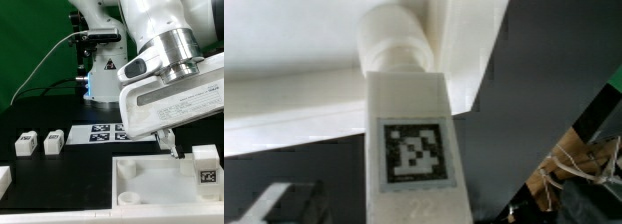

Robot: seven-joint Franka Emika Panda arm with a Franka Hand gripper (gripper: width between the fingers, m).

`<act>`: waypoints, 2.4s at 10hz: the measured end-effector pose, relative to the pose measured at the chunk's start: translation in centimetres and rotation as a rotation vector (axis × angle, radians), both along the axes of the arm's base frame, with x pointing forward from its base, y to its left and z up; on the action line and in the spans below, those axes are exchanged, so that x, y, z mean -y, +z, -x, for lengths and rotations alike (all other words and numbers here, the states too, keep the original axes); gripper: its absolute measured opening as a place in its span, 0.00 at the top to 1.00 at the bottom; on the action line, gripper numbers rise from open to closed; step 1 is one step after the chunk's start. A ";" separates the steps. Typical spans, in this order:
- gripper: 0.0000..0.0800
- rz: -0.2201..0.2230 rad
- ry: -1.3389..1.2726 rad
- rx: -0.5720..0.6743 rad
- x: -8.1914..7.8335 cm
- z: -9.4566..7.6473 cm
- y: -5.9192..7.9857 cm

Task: Assemble one leg

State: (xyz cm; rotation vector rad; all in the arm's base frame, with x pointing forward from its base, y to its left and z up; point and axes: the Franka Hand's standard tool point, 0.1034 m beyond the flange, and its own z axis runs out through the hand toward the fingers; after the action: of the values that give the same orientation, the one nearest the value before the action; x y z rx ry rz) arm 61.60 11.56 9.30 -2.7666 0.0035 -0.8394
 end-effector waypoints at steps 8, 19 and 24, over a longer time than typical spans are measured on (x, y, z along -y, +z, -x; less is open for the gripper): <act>0.19 -0.021 0.065 -0.364 -2.2 2.3 6.8; 0.19 0.055 -0.070 -0.637 -0.5 0.3 6.3; 0.19 0.057 -0.049 -0.589 -0.3 0.5 4.5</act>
Offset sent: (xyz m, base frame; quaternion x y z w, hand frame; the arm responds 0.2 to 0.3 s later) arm -0.0259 -0.0241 0.0496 -0.0431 -0.0810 0.0067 0.9958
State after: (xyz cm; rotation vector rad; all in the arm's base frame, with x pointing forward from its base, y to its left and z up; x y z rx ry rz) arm 61.12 11.83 13.81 -2.9659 0.1560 -0.0083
